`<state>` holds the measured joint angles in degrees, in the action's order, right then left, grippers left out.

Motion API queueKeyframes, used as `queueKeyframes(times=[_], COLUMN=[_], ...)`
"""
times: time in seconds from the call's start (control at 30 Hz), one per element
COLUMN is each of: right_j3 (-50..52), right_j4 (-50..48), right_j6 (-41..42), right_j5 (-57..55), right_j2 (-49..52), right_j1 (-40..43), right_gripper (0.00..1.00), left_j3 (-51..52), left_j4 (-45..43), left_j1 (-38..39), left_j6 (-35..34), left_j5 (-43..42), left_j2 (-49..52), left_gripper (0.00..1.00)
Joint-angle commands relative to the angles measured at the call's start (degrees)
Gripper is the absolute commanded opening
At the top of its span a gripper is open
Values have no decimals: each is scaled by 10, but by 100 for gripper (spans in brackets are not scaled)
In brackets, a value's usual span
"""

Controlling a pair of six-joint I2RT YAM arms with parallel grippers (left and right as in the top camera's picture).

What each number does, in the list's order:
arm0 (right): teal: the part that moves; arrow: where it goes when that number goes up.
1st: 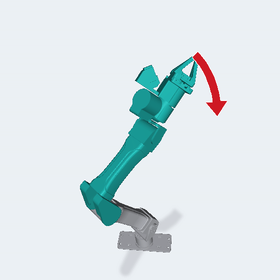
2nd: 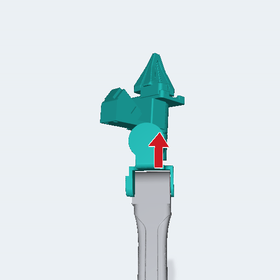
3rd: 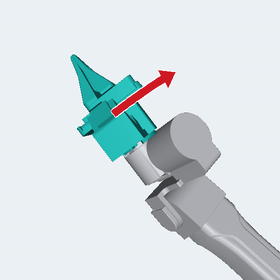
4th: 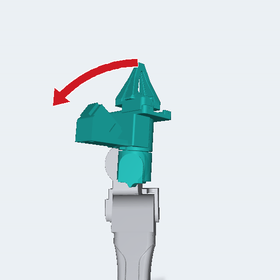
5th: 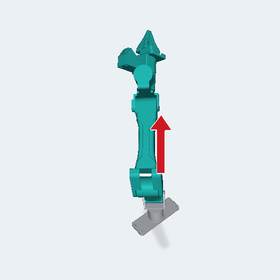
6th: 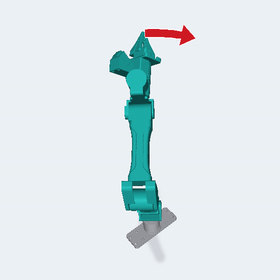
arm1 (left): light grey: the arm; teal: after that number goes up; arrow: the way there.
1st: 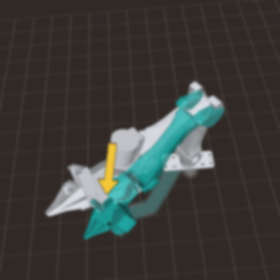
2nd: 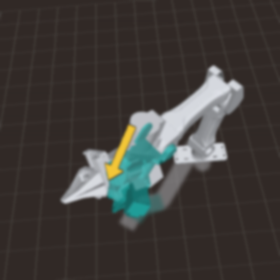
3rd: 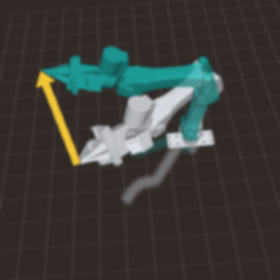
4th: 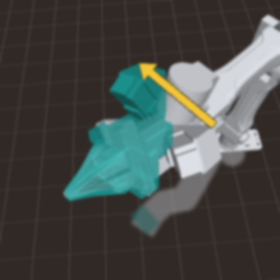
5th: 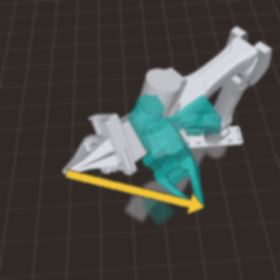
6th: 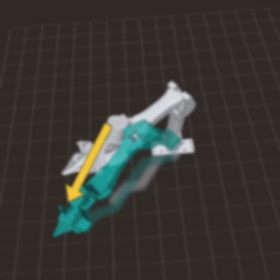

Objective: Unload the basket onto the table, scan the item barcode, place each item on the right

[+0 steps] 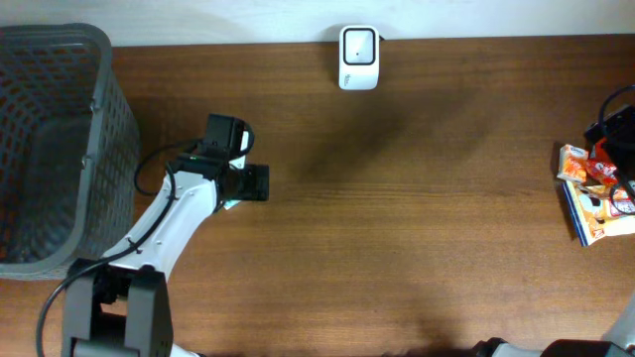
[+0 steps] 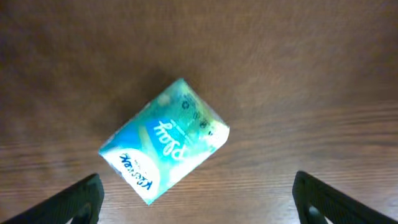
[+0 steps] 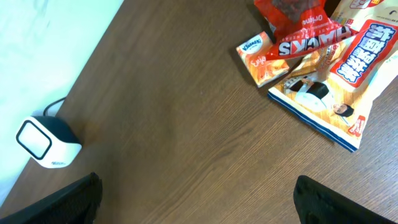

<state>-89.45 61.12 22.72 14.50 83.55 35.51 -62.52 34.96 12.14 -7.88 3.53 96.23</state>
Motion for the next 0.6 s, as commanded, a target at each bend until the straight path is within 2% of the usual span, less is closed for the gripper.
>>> queueKeyframes(times=[0.0, 0.13, 0.3, 0.4, 0.47, 0.57], right_j3=[-1, -1, -1, -1, -1, -1], right_j4=[0, 0, 0, 0, 0, 0], right_j6=[3, 3, 3, 3, 3, 3], right_j5=[1, 1, 1, 1, 1, 1], right_j2=[1, 1, 1, 1, 1, 1], right_j1=[1, 1, 1, 1, 1, 1], right_gripper=[98, 98, 98, 98, 98, 98], left_j3=[31, 53, 80, 89, 89, 89], left_j4=[-16, -44, -89, -102, -109, -136], left_j1=[1, 1, 1, 1, 2, 11], left_j6=[9, 8, -11, -55, -77, -77], left_j5=[6, -43, -42, -43, -73, -183], left_j2=[7, 9, 14, 27, 36, 47], left_gripper=[96, 95, 92, 95, 98, 98])
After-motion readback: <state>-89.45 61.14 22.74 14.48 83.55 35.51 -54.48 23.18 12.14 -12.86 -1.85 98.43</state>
